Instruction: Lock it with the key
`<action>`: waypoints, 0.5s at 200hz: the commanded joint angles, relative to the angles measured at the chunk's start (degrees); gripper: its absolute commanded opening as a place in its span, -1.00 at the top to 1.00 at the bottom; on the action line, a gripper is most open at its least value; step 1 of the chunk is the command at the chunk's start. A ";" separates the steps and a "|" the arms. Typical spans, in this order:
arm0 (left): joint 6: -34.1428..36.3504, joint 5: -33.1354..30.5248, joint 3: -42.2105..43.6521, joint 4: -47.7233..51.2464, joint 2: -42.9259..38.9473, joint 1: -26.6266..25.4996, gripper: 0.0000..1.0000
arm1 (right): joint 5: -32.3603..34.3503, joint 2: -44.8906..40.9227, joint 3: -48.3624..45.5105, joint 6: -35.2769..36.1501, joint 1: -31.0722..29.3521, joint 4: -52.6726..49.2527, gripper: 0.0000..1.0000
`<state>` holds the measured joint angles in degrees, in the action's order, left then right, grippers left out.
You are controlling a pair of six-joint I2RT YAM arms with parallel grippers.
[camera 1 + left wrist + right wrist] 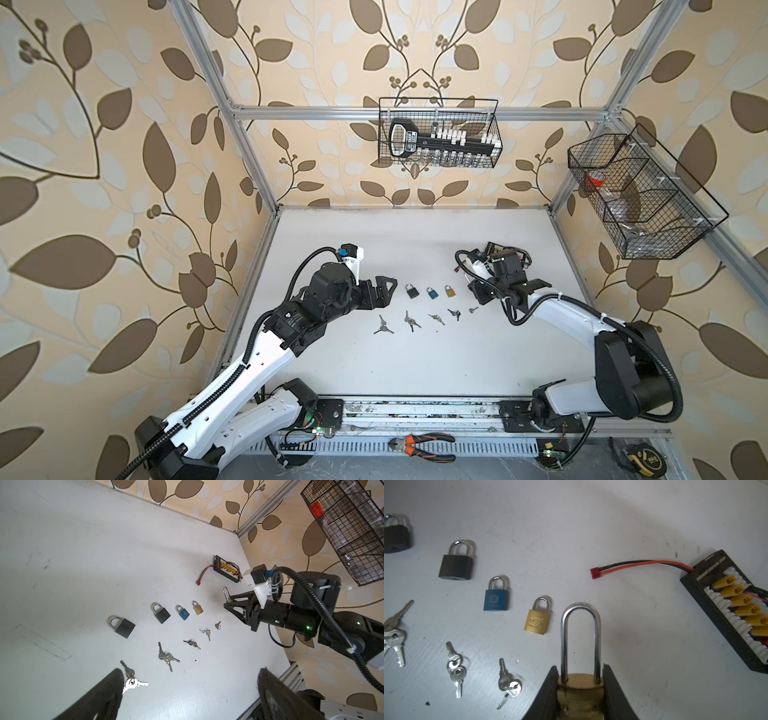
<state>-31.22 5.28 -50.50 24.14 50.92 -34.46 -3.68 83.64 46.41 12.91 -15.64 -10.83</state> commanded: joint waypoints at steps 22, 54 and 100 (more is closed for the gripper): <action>2.35 -2.19 -2.44 3.14 -2.10 0.40 -0.98 | -0.47 4.88 4.99 7.72 1.05 -3.73 1.00; 0.94 -2.40 -1.15 3.65 -4.32 0.43 -0.98 | -0.27 8.68 7.08 9.26 1.15 -6.05 1.00; 0.18 -2.61 -0.46 4.06 -5.65 0.42 -0.98 | 1.45 13.23 9.13 9.90 1.18 -7.79 1.00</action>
<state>-30.63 3.99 -50.74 27.97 45.95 -34.44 -2.96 95.13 53.39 21.15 -14.59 -16.62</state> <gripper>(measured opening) 0.990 0.295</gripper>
